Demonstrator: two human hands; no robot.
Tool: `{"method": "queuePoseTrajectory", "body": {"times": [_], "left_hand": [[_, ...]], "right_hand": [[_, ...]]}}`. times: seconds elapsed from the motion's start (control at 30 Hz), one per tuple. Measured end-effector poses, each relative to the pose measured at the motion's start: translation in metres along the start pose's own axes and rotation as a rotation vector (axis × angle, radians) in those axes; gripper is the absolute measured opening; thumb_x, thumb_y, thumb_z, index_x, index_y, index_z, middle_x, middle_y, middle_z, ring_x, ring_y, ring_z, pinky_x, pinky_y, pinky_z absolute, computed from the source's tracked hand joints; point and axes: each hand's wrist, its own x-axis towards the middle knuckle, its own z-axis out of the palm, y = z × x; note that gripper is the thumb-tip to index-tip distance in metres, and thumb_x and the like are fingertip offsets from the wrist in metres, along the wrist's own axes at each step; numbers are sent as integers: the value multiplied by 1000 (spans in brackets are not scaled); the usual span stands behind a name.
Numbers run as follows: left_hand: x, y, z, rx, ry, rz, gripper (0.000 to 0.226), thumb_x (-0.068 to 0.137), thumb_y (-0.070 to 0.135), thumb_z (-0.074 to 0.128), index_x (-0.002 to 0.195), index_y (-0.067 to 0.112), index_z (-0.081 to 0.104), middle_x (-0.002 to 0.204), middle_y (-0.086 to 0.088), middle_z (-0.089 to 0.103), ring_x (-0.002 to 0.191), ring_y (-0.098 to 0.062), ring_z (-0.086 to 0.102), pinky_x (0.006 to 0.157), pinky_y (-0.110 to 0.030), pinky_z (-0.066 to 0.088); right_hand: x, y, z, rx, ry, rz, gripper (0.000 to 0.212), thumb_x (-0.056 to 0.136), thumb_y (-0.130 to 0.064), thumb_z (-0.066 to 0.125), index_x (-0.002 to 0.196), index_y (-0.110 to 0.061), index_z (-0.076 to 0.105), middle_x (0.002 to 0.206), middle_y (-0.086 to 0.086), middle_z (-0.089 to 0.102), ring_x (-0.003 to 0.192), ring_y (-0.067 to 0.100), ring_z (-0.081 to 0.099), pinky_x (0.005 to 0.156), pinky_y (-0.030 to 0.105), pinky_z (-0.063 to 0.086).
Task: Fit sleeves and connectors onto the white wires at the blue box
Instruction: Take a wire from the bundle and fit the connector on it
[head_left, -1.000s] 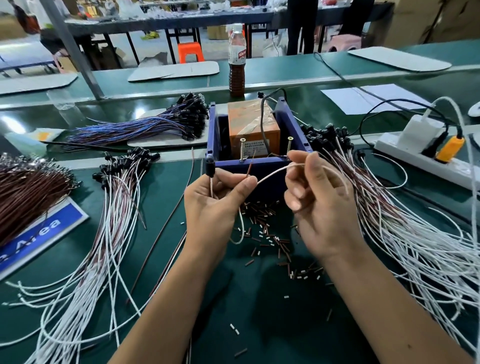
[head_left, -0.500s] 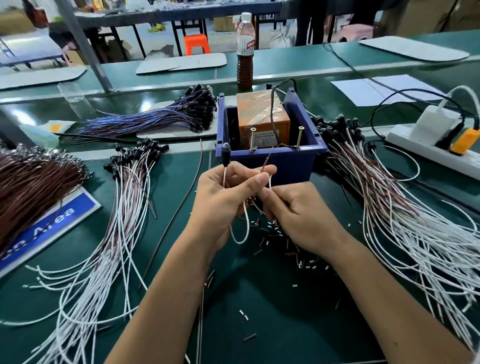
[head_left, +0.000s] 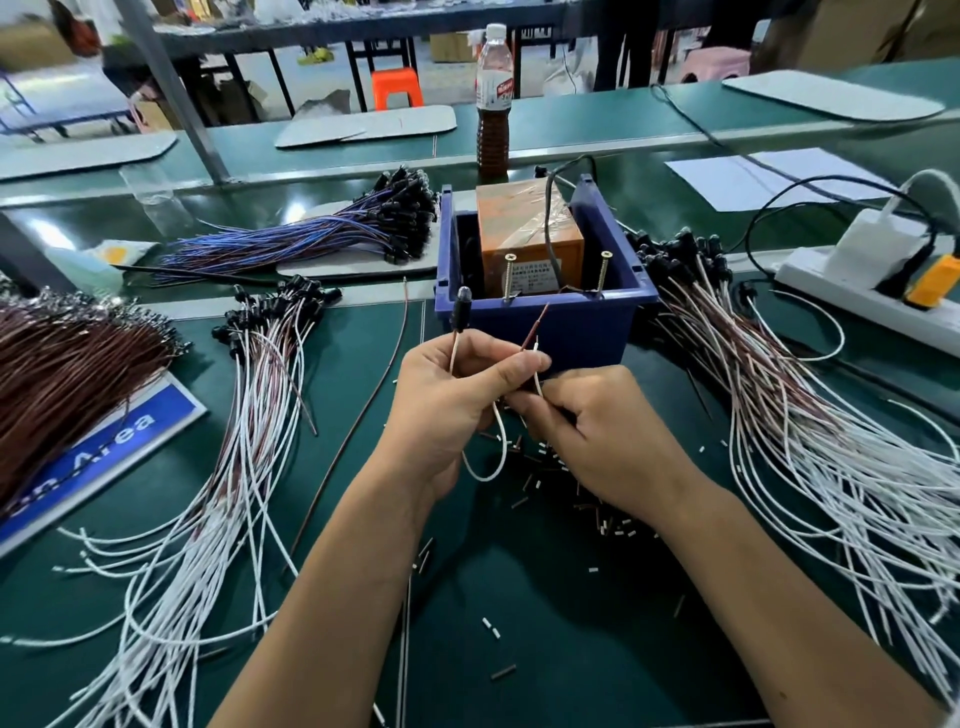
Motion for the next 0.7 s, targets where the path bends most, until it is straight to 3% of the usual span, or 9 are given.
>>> {"method": "queuePoseTrajectory", "body": {"times": [0.1, 0.27, 0.4, 0.53, 0.7], "left_hand": [[2, -1, -4, -71, -30, -23, 17, 62, 19, 88, 72, 13, 76, 84, -16, 77, 68, -19, 72, 59, -26, 58], [1, -2, -1, -193, -44, 19, 9, 76, 5, 76, 78, 2, 69, 84, -16, 78, 53, -9, 67, 48, -16, 50], [2, -3, 2, -169, 48, 210, 10, 78, 8, 77, 81, 2, 69, 78, -11, 76, 48, -2, 61, 48, -11, 45], [5, -8, 3, -44, 198, 297, 13, 81, 15, 77, 85, 4, 71, 77, -16, 72, 51, -4, 60, 53, -11, 45], [8, -14, 4, 29, 278, 372, 5, 90, 5, 75, 88, 9, 72, 67, -4, 70, 61, -11, 66, 65, -20, 52]], "right_hand": [[0, -4, -2, 49, 49, -13, 38, 103, -30, 66, 67, -17, 64, 65, -5, 61, 62, 17, 58, 57, 30, 45], [3, -8, -8, 220, 226, -26, 23, 102, -22, 67, 86, -9, 77, 80, 2, 65, 74, 19, 64, 66, 38, 50], [0, -8, -9, 323, 443, 4, 16, 104, -20, 66, 101, -11, 79, 72, -10, 67, 60, 3, 60, 61, 11, 42], [0, -8, -8, 272, 635, 4, 18, 101, -17, 71, 118, -12, 74, 74, -5, 72, 59, 6, 63, 61, 13, 45], [2, -5, -8, 223, 814, 49, 14, 102, -20, 70, 110, -9, 72, 79, -6, 76, 61, 8, 69, 60, 20, 50]]}}
